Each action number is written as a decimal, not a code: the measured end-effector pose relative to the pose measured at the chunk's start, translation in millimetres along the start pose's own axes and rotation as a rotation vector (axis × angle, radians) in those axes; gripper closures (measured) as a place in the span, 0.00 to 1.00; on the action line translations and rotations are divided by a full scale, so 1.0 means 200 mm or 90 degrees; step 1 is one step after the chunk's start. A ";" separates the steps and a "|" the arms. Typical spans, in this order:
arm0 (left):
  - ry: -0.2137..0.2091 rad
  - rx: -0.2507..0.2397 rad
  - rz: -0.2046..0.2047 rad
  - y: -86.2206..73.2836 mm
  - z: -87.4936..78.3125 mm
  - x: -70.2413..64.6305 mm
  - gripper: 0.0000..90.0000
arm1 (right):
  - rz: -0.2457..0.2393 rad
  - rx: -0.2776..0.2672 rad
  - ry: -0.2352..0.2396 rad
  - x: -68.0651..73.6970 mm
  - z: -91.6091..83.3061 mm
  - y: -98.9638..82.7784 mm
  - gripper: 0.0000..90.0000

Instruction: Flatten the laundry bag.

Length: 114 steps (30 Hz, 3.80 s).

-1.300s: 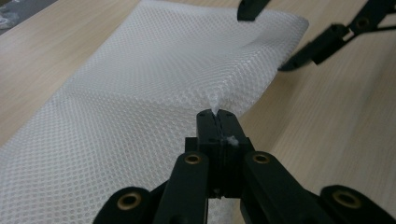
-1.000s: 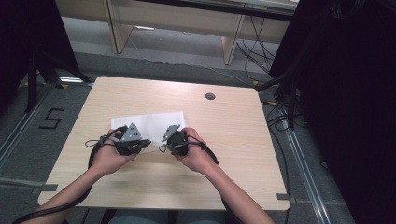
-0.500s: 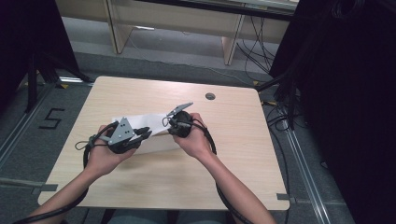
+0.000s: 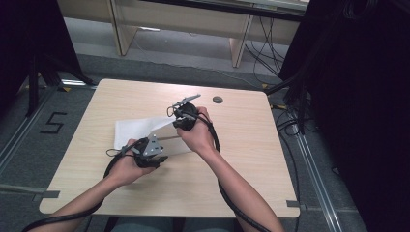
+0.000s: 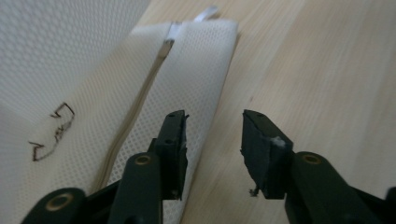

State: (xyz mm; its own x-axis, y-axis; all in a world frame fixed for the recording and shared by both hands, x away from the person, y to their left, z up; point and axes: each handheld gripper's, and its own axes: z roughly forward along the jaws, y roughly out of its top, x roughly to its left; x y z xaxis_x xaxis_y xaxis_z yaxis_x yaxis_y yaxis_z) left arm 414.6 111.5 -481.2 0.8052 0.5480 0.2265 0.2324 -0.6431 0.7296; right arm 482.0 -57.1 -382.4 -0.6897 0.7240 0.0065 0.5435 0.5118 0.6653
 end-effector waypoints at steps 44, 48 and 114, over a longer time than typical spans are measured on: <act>-0.004 0.077 -0.202 -0.12 0.14 0.18 0.94 | 0.019 0.022 0.012 0.03 0.03 0.02 1.00; -0.003 0.082 -0.181 -0.12 0.14 0.17 0.97 | 0.026 0.016 0.012 0.03 0.03 0.02 1.00; -0.237 0.076 0.149 0.00 -0.24 -0.53 0.99 | 0.098 0.043 -0.156 -0.37 -0.03 -0.14 0.81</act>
State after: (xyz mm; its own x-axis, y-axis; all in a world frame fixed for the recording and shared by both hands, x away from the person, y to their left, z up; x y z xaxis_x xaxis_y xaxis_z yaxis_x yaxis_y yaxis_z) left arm 302.8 79.3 -475.2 0.9796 0.1659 0.1133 0.0650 -0.7954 0.6026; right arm 514.1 -128.0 -396.8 -0.4646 0.8817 -0.0821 0.6693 0.4104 0.6194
